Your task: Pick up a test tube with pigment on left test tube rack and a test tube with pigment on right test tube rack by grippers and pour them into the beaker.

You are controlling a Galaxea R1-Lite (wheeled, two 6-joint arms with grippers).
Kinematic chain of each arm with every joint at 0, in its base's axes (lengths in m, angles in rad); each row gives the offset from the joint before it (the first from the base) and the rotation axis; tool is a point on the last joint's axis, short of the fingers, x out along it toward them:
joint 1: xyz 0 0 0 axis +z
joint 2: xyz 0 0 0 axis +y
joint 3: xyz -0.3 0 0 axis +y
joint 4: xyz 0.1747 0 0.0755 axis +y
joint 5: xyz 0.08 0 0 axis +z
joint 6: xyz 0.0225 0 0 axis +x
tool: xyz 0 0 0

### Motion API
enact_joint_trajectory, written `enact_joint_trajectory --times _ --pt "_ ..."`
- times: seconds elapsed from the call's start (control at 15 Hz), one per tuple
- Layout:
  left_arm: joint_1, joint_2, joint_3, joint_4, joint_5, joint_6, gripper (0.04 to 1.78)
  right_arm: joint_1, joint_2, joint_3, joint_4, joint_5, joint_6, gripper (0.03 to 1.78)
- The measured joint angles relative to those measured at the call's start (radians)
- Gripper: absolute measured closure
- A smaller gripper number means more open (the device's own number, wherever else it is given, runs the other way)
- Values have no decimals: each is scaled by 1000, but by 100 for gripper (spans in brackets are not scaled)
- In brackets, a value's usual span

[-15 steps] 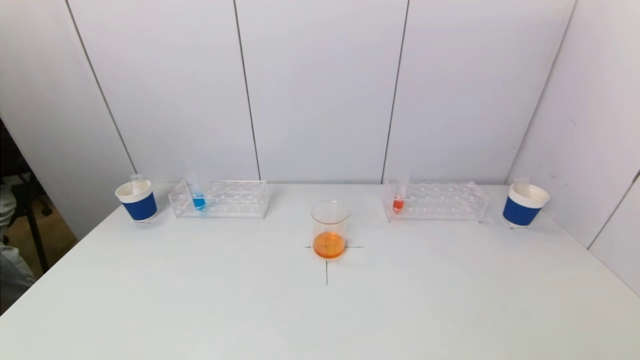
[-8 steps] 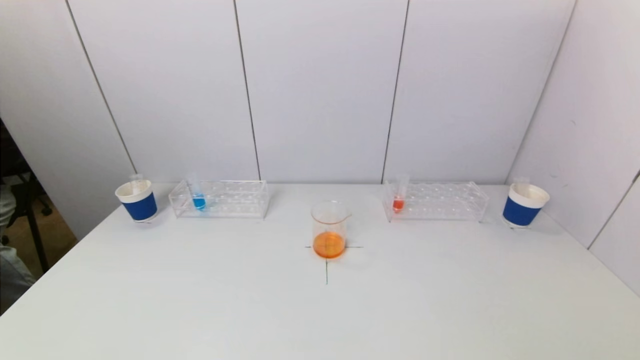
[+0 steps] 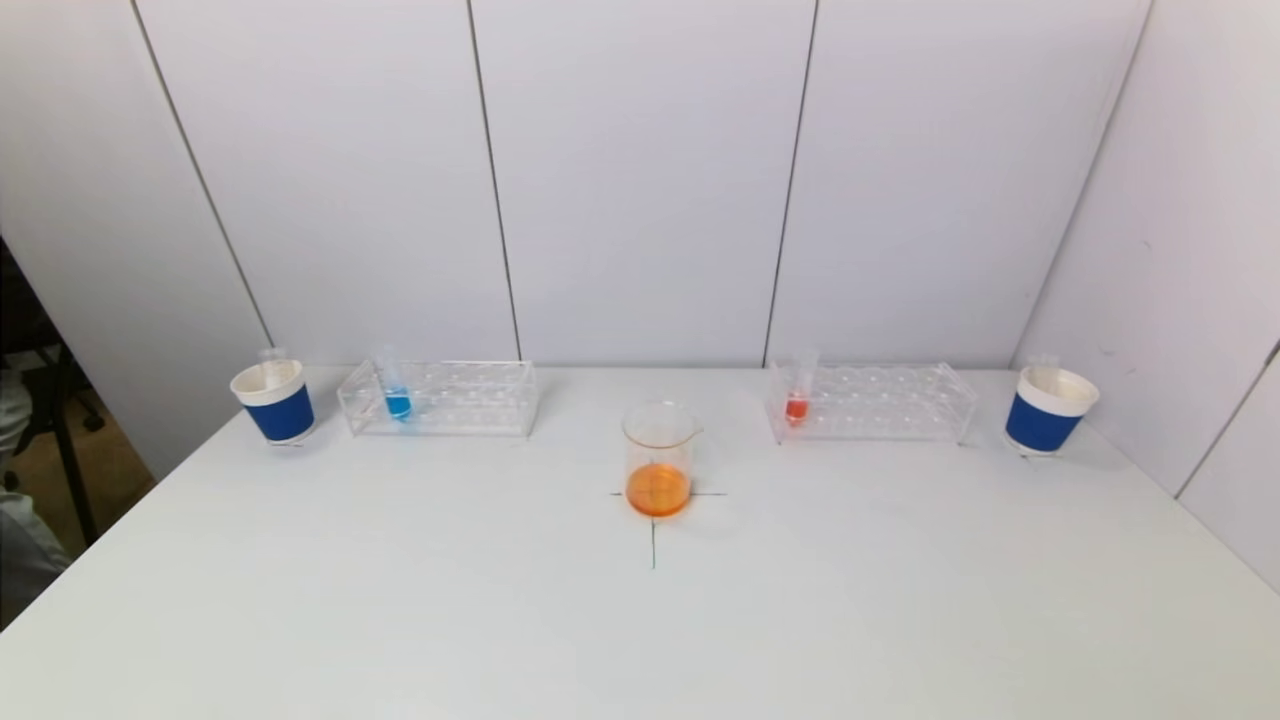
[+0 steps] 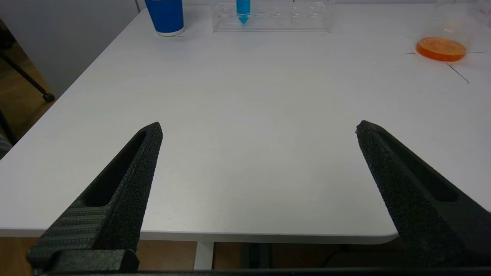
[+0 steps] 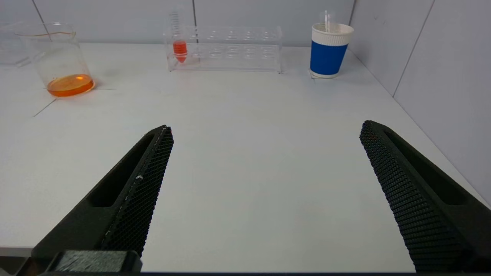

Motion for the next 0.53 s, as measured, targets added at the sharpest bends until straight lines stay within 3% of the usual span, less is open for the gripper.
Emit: enact_joint_trajectory --times 0.53 --pt "0 0 1 0 0 0 6 0 0 0 0 -20 21 4"
